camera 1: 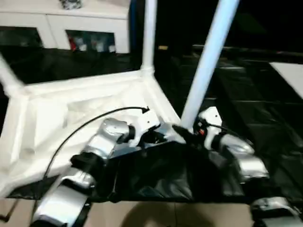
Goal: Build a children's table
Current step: Rotate leg to tighten
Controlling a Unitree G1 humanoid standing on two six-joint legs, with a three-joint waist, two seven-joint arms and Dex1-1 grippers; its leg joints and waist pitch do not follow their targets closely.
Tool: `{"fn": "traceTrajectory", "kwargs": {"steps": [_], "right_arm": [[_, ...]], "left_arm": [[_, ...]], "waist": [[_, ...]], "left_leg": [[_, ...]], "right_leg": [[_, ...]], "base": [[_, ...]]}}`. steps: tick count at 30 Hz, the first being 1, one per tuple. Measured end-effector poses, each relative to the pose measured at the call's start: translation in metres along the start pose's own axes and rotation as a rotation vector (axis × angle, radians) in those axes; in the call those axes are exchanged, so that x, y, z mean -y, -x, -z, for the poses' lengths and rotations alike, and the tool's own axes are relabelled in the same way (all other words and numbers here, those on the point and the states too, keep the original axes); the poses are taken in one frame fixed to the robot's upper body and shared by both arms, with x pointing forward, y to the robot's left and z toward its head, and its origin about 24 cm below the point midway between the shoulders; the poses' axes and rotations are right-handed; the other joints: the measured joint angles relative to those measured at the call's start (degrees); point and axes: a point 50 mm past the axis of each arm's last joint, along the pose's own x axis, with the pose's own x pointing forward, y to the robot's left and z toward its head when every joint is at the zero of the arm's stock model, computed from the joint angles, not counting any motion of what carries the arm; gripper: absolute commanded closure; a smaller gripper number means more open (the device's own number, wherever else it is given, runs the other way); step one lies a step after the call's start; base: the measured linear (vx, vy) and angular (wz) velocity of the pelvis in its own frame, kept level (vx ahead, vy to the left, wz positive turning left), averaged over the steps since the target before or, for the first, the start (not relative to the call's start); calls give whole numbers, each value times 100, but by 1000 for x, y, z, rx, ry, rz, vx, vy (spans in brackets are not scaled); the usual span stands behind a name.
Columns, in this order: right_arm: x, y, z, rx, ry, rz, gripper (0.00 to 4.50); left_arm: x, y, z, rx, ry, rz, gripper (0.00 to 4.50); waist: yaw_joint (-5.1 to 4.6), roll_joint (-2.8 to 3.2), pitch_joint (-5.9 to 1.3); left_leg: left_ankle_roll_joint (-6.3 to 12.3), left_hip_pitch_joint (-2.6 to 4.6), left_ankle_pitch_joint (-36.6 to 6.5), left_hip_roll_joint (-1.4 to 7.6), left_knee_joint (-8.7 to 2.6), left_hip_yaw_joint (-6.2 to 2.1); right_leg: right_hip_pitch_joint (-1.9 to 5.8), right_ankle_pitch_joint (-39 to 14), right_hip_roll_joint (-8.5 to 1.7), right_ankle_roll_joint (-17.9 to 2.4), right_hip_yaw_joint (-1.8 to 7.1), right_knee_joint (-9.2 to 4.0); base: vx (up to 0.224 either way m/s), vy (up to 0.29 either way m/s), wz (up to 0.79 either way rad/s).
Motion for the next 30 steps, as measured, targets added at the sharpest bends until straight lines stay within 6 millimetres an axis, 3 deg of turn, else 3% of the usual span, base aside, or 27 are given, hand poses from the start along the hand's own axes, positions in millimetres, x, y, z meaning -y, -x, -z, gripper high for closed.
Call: {"fn": "traceTrajectory", "kwargs": {"steps": [4, 13, 19, 25, 30], "right_arm": [[-2, 8, -2, -37, 28, -142, 169], [-5, 12, -6, -76, 30, -297, 244], [-8, 11, -9, -82, 29, -323, 253], [-11, 8, 0, -55, -15, -237, 253], [-7, -2, 7, -11, -72, 15, 253]], "left_arm": [[1, 9, 2, -10, -42, 72, 450], [5, 20, 8, -36, -70, 149, 450], [4, 24, 8, -34, -70, 168, 450], [3, 18, 9, -41, -43, 132, 450], [-4, 1, 3, -45, -5, 10, 450]], "waist": [[70, 1, 1], [71, 4, 5], [91, 7, 8], [123, 6, 7], [99, 4, 7]], "left_leg": [[8, -27, -1, 13, 14, 0], [-19, -12, 12, 20, 26, 12], [-25, -12, 16, 21, 26, 11], [-55, 24, 11, 21, 24, 8], [-78, 36, 7, 17, 23, 12]], "right_leg": [[-30, -16, 6, -9, 0, 23], [-10, -12, 5, -7, 9, 27], [-10, -12, 6, -7, 9, 30], [27, -12, 5, -4, 9, 25], [58, -24, 1, 24, 17, 5]], "base": [[0, 0, 0], [0, 0, 0], [0, 0, 0], [0, 0, 0], [0, 0, 0]]}}
